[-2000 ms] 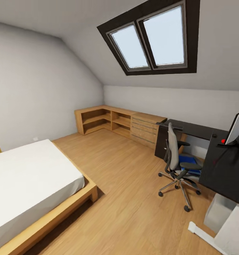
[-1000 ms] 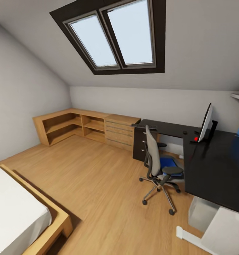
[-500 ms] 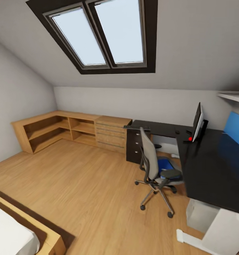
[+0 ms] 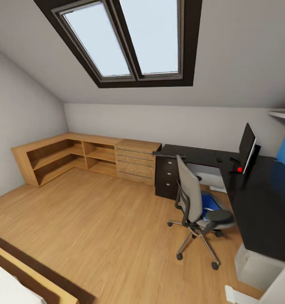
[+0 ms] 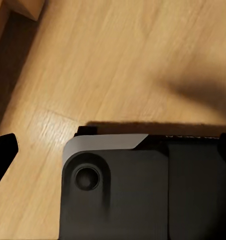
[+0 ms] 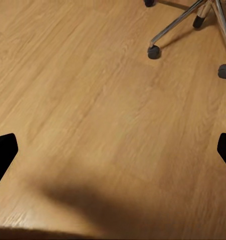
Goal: In the bedroom, organize the workspace by keeping the computer under the desk, ensuring the monitor is on the desk, placing the keyboard on the desk next to the monitor, placing the mouse on the desk next to the keyboard, moving the folder from the swivel chair onto the desk next to the mouse, stacking the notebook on top of the folder with the pen on top of the notebook, and positioning the swivel chair next to the desk.
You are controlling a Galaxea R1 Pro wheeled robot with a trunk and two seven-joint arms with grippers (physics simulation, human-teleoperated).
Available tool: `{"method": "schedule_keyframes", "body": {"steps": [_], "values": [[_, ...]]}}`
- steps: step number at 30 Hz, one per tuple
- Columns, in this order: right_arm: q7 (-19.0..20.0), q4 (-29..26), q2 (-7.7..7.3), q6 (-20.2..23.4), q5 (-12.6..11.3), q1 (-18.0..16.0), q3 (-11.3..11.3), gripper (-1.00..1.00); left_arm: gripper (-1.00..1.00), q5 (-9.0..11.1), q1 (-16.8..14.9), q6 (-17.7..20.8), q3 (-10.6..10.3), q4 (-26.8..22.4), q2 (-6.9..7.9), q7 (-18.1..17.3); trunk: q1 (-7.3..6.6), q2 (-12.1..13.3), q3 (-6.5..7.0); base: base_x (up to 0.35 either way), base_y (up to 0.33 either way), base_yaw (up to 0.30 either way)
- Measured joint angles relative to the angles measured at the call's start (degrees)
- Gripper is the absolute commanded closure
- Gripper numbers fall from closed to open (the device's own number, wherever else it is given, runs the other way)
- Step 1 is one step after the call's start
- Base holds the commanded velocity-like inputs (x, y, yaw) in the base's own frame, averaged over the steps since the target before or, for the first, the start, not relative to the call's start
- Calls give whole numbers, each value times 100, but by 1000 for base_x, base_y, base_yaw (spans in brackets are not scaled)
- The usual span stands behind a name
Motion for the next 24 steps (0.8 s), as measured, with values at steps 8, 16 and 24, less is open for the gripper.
{"method": "schedule_keyframes", "body": {"steps": [8, 16, 24], "values": [[-11, 8, 13, -6, -5, 0, 5, -100, -100, 0, 3, -1, 0, 6, -4, 0, 0, 0, -5, 245, 230, 0], [-6, 79, 23, -12, -1, 1, 27, -100, -100, 0, 2, 0, 0, 5, -2, -1, 2, 1, -5, 87, 53, 0], [-22, 202, 25, -15, -8, 0, 44, -100, -100, 7, 4, -8, 7, 5, 4, 6, 2, 0, -5, 13, 12, 0]]}}
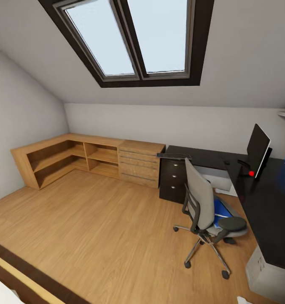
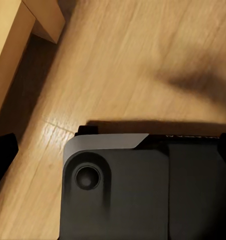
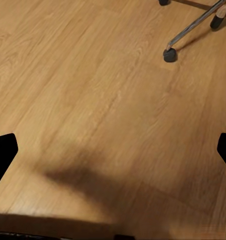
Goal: In the bedroom, organize the workspace by keeping the computer under the desk, ensuring the monitor is on the desk, placing the keyboard on the desk next to the monitor, placing the mouse on the desk next to the keyboard, moving the folder from the swivel chair onto the desk next to the mouse, stacking the notebook on top of the folder with the pen on top of the notebook, and positioning the swivel chair next to the desk.
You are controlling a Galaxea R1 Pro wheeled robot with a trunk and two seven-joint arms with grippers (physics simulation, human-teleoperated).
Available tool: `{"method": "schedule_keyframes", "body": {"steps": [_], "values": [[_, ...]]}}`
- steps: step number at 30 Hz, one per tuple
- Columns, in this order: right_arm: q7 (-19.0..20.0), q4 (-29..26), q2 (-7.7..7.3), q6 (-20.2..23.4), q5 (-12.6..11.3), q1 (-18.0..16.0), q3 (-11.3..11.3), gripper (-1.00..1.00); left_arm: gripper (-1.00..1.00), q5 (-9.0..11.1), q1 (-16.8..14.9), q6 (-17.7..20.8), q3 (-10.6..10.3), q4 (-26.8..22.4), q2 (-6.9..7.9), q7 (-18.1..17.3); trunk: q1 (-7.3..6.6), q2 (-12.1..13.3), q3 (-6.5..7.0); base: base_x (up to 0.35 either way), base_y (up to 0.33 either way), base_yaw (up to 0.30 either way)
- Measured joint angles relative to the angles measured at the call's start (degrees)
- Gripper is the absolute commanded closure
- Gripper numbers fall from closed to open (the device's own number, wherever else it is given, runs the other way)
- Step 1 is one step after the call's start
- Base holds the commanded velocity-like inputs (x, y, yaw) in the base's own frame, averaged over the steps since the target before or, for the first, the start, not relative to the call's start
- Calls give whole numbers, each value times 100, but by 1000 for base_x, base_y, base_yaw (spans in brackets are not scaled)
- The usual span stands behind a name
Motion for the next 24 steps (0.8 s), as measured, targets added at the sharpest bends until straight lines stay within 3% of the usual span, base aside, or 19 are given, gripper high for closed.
{"method": "schedule_keyframes", "body": {"steps": [4, 10, 24], "values": [[1, 15, -3, 1, -2, 0, 2, -100, -100, -4, -3, 0, 1, 0, 0, -3, -2, -1, 0, 215, 194, -26], [2, 15, -8, 0, 2, 2, 7, -100, -100, -7, -2, 6, -4, 3, -8, -6, -1, 0, 12, 144, 39, -217], [3, 15, -8, 0, 7, 2, 8, -100, -100, -7, -2, 2, -2, 4, -9, -2, 1, 0, 40, 6, 1, -246]]}}
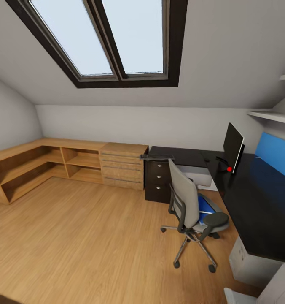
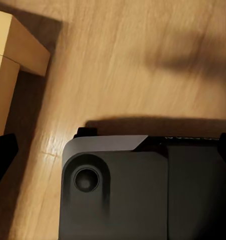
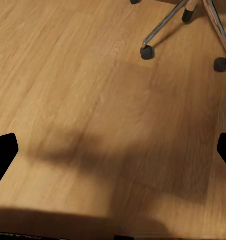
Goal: In the bedroom, organize the workspace by keeping the computer under the desk, ensuring the monitor is on the desk, placing the keyboard on the desk next to the monitor, placing the mouse on the desk next to the keyboard, moving the folder from the swivel chair onto the desk next to the mouse, stacking the notebook on top of the folder with the pen on top of the notebook, and positioning the swivel chair next to the desk.
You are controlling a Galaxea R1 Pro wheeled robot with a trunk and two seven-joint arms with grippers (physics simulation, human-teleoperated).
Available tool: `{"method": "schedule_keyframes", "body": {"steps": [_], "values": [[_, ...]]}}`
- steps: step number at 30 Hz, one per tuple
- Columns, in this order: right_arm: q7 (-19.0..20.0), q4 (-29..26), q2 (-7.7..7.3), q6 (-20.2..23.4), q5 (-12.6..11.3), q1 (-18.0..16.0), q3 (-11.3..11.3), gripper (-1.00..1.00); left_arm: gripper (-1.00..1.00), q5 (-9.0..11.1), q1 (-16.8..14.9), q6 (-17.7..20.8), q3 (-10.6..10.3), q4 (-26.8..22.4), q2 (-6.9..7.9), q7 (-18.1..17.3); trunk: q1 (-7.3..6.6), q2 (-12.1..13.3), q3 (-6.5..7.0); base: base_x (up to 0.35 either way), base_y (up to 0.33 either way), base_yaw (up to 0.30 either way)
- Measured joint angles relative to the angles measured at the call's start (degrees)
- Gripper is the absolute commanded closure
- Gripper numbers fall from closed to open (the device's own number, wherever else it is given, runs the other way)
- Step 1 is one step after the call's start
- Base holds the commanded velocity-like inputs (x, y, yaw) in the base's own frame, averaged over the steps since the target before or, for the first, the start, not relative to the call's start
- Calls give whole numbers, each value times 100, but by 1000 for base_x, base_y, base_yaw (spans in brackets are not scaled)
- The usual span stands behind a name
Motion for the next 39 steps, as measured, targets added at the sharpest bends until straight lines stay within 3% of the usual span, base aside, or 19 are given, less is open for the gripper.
{"method": "schedule_keyframes", "body": {"steps": [39], "values": [[2, -1, 0, 0, 0, -1, 1, -100, -100, 10, -2, -6, 3, -42, -33, 8, 0, 0, 1, 0, 0, -254]]}}
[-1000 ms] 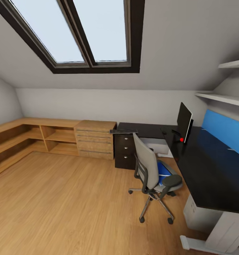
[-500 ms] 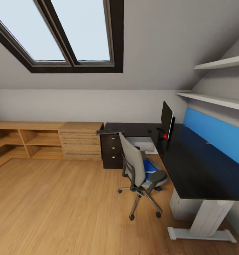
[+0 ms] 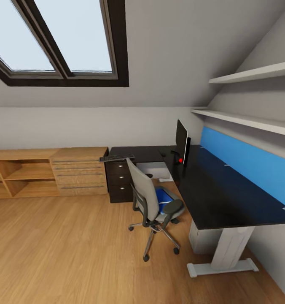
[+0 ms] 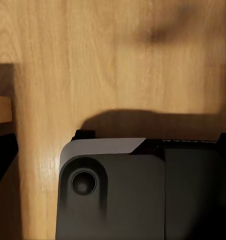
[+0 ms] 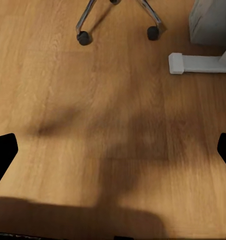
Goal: In the bedroom, organize the workspace by keeping the computer under the desk, ensuring the monitor is on the desk, placing the keyboard on the desk next to the monitor, placing the mouse on the desk next to the keyboard, moving the folder from the swivel chair onto the desk next to the mouse, stacking the notebook on top of the folder with the pen on top of the notebook, and positioning the swivel chair next to the desk.
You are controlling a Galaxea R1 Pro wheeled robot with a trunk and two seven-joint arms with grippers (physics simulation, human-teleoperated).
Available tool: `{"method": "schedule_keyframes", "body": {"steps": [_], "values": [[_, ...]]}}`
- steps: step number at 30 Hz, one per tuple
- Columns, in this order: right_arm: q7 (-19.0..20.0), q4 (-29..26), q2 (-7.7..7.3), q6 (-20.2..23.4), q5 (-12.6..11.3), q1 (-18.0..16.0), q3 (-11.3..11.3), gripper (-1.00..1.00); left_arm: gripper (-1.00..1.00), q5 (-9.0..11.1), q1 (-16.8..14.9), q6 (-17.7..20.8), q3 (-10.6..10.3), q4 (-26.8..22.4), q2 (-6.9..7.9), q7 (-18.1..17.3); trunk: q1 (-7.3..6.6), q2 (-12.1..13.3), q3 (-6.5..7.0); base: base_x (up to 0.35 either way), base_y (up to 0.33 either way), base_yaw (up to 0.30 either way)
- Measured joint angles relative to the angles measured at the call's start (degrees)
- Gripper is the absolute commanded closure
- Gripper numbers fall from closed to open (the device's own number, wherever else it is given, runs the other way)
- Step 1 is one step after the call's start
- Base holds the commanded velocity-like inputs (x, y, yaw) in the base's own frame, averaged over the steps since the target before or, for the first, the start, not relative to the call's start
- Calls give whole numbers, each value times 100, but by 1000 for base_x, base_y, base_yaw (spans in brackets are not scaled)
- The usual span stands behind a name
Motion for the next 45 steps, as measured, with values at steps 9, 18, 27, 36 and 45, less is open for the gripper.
{"method": "schedule_keyframes", "body": {"steps": [9, 18, 27, 36, 45], "values": [[-2, 1, 4, 0, -4, -1, -8, -100, -100, 116, 1, 3, 70, 4, 7, 12, 197, -360, -162, 0, 0, -36], [-10, 2, -3, 5, -8, -1, -17, -100, -100, 203, 0, 11, 112, 7, 8, 19, 395, -721, -323, 0, 0, -1], [-11, 3, 0, 21, -8, -1, -16, -100, -100, 205, -1, 12, 112, 7, 8, 26, 593, -1083, -485, 0, 0, 0], [-9, 113, 0, 23, -7, 0, -12, -100, -100, 205, -2, 12, 113, 6, 8, 25, 791, -1444, -647, 0, 0, 0], [-9, 151, 0, 13, -8, -1, -11, -100, -100, 205, 0, 11, 113, 7, 8, 23, 988, -1805, -809, 0, 0, 0]]}}
